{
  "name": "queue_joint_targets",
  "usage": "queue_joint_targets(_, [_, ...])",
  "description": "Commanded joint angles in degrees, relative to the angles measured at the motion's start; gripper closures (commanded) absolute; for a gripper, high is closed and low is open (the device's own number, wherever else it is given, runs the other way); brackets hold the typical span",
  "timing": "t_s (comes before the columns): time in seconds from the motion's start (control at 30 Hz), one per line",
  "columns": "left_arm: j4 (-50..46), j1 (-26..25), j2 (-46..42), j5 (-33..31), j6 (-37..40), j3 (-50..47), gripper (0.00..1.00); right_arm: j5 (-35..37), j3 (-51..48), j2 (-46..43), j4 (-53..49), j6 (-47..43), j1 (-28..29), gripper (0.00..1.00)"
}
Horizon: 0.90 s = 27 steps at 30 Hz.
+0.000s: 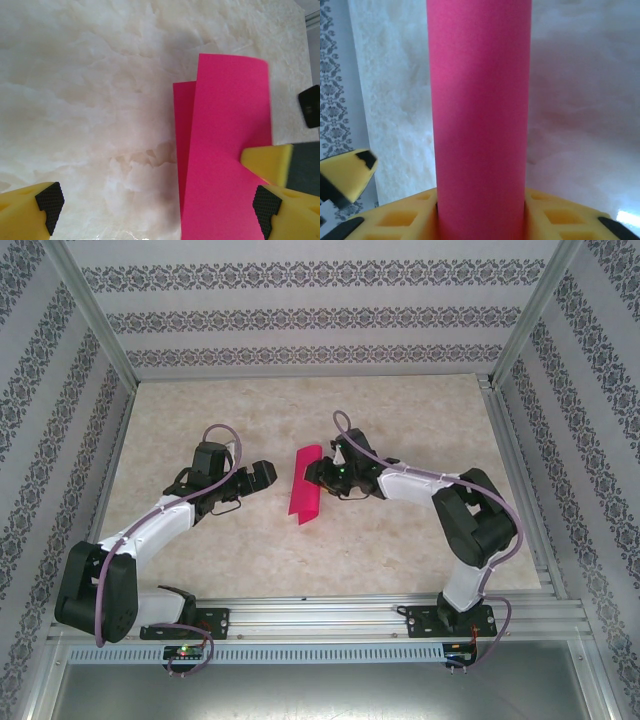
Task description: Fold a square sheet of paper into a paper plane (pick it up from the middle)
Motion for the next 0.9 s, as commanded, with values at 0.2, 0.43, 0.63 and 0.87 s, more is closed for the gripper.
queue_joint_targets(0.2, [0.2,-0.2,0.8,3.9,0.7,1.0,0.0,0.5,-4.7,0.6,3.1,0.6,-0.9,0.47])
queue_joint_targets(0.43, [2.6,-0.3,3.7,9.9,1.0,1.2,0.0,0.7,-2.7,-1.2,-4.9,-4.7,-1.1,0.4])
queue_joint_targets(0.63, [5.0,-1.8,9.4,17.8,0.3,3.2,0.12,-0.9,-3.7,-2.5,-5.3,-5.6,-2.0,0.36])
queue_joint_targets(0.87, [10.1,-5.5,18.9,21.8,-4.5,6.2,0.2,-2.7,-5.8,-3.5,-2.9,-5.0,-3.0,0.36])
